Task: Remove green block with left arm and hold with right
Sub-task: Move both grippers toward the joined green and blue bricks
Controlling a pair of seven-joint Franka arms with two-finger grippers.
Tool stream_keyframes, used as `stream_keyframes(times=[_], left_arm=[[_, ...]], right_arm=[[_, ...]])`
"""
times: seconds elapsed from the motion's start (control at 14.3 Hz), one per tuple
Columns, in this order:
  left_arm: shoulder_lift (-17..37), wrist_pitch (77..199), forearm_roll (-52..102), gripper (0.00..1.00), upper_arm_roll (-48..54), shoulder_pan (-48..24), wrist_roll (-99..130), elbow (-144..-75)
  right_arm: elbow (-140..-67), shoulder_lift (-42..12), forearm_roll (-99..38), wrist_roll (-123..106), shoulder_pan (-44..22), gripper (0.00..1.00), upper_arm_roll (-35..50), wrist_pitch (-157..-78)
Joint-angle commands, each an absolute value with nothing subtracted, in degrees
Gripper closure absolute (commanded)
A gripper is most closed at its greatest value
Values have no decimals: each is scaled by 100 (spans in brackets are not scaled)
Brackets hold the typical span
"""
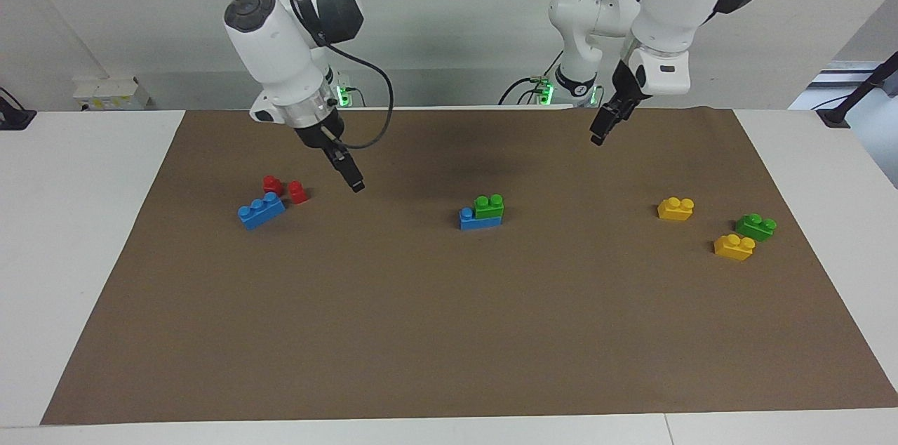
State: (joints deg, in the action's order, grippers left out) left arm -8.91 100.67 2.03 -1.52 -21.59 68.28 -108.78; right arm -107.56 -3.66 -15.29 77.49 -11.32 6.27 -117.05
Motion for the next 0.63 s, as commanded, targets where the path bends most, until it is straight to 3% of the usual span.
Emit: stream_keyframes(times=[0.0,0.28,0.56], left_arm=[[-1187,10651,272,0,-237,-2618,8625,-11504],[-1064,11538,272,0,-237,-3049,10630,-11908],[-362,12180,-7,0,-237,-3479,12125,-11909]], right_arm=[[-11038,-579,-2326,8279,-1370,1,606,-12320],[-11057,-1010,-3041,8806,-1695,1,606,-12892],[-11057,-1519,-3453,9035,-2152,1,606,-13481]])
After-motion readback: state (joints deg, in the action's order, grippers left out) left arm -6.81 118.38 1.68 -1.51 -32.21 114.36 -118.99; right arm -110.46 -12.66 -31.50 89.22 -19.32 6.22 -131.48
